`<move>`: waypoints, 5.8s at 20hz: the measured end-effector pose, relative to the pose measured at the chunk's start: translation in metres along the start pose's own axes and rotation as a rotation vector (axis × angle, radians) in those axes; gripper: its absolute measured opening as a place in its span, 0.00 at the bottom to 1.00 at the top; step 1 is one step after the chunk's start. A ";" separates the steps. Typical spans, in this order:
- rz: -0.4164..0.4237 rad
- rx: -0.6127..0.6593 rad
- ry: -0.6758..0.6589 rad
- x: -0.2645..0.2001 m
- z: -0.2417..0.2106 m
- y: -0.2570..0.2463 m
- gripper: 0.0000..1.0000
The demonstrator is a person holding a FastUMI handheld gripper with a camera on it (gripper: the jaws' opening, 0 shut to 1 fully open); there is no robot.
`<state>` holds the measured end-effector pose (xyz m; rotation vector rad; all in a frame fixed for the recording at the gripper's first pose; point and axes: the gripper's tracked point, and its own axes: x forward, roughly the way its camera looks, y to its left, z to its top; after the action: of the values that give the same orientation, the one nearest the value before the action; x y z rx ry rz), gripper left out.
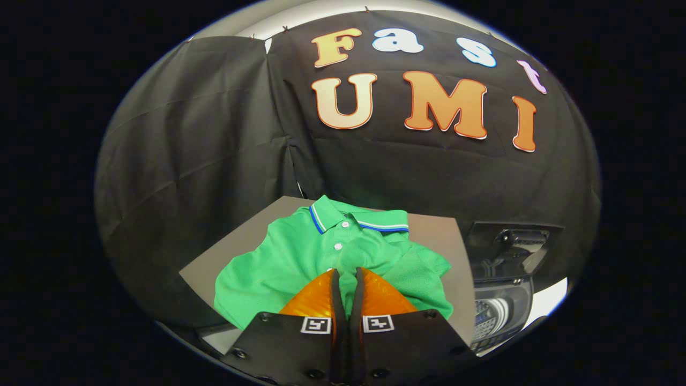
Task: Put the clothes into the washing machine and then close the washing machine lid.
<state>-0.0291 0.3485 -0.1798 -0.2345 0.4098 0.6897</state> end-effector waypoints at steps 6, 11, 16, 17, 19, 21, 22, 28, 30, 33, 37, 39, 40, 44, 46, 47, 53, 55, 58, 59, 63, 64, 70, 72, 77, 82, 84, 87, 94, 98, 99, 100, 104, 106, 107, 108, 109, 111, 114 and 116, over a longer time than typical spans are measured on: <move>-0.069 0.069 -0.065 -0.039 0.033 -0.066 0.08; -0.171 0.113 -0.116 -0.070 0.047 -0.129 0.08; -0.280 0.158 -0.138 -0.097 0.044 -0.197 0.08; -0.302 0.168 -0.141 -0.101 0.043 -0.210 0.08; -0.343 0.183 -0.145 -0.111 0.040 -0.236 0.08; -0.383 0.199 -0.147 -0.117 0.036 -0.262 0.08; -0.402 0.205 -0.146 -0.119 0.033 -0.274 0.08; -0.492 0.187 -0.092 -0.115 -0.004 -0.339 0.08; -0.513 0.192 -0.059 -0.113 -0.026 -0.359 0.07; -0.521 0.221 -0.019 -0.100 -0.056 -0.383 0.08; -0.507 0.257 0.044 -0.074 -0.092 -0.401 0.08; -0.496 0.261 0.071 -0.062 -0.106 -0.407 0.08; -0.491 0.263 0.084 -0.057 -0.113 -0.409 0.08; -0.467 0.262 0.104 -0.032 -0.134 -0.415 0.08; -0.454 0.268 0.128 -0.019 -0.148 -0.416 0.08; -0.451 0.273 0.141 -0.013 -0.155 -0.417 0.08; -0.430 0.306 0.226 0.014 -0.201 -0.426 0.08; -0.425 0.311 0.251 0.025 -0.216 -0.428 0.08; -0.423 0.331 0.299 0.040 -0.242 -0.430 0.08; -0.422 0.338 0.313 0.045 -0.251 -0.430 0.08; -0.433 0.396 0.382 0.059 -0.283 -0.430 0.08; -0.436 0.418 0.396 0.063 -0.289 -0.429 0.08; -0.448 0.477 0.496 0.080 -0.320 -0.427 0.08; -0.453 0.488 0.521 0.084 -0.327 -0.428 0.08; -0.458 0.551 0.601 0.087 -0.349 -0.422 0.16; -0.479 0.593 0.576 0.079 -0.346 -0.423 0.31; -0.482 0.581 0.571 0.073 -0.341 -0.424 0.58; -0.504 0.586 0.540 0.061 -0.329 -0.425 0.98; -0.542 0.456 0.453 0.023 -0.281 -0.431 1.00; -0.553 0.374 0.392 0.000 -0.239 -0.428 1.00; -0.551 0.358 0.371 -0.004 -0.228 -0.426 1.00; -0.548 0.345 0.350 -0.007 -0.216 -0.424 0.99; -0.538 0.314 0.281 -0.024 -0.168 -0.414 0.98; -0.529 0.297 0.240 -0.028 -0.137 -0.410 0.98; -0.525 0.285 0.219 -0.030 -0.122 -0.408 0.98; -0.522 0.271 0.198 -0.031 -0.107 -0.407 0.98; -0.517 0.257 0.176 -0.032 -0.089 -0.406 0.98; -0.508 0.242 0.132 -0.031 -0.058 -0.406 0.98; -0.487 0.219 0.088 -0.021 -0.019 -0.405 0.98; -0.477 0.191 0.065 -0.010 0.005 -0.407 0.98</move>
<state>0.2328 0.0388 -0.1406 -0.1642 0.4582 0.1736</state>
